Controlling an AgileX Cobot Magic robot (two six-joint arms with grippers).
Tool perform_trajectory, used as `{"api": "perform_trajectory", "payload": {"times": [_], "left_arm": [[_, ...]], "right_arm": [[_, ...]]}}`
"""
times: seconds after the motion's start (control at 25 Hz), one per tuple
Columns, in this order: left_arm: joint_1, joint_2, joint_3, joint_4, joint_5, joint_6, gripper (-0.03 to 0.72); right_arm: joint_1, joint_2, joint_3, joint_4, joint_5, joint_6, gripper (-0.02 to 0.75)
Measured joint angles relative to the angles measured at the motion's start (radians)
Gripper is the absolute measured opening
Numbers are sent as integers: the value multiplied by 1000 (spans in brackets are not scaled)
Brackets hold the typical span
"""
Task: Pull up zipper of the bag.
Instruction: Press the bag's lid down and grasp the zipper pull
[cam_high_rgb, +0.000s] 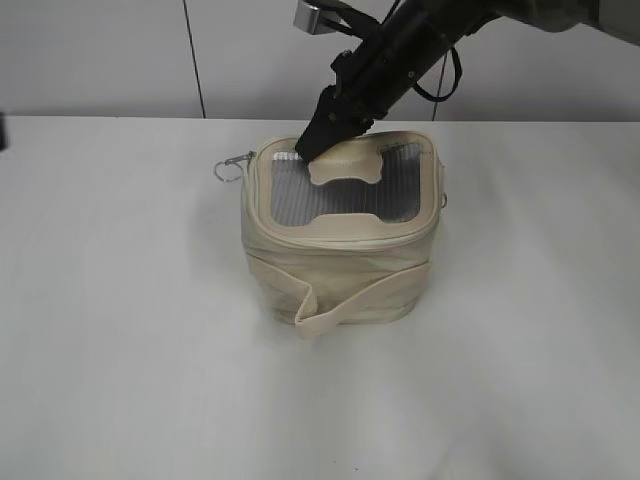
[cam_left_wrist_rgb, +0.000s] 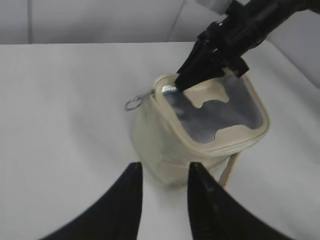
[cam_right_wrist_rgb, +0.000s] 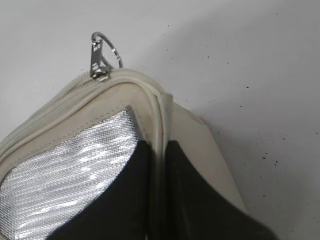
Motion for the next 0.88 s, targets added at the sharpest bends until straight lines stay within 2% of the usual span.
{"api": "perform_trajectory", "payload": {"times": [0.08,0.16,0.2,0.28,0.4,0.52,0.72,0.88], "left_arm": [[18,245,-86,-199,25,272,252],[76,444,-207,-374,155,490,288],[113,550,-261,-445,232,596,323],[164,723,-382,-500,338,765,398],[170,918,-495,-467,367,947,462],[126,1022,-532,-425,326,1068,479],[19,1082,-536,-317,181,1118,502],[-54,1086,-536,-300,54,1147,505]], "right_arm": [[0,0,0,0,0,0,66],[0,0,0,2,0,4,65],[0,0,0,2,0,6,65],[0,0,0,2,0,8,64],[0,0,0,4,0,17,63],[0,0,0,6,0,25,63],[0,0,0,6,0,33,62],[0,0,0,6,0,36,60]]}}
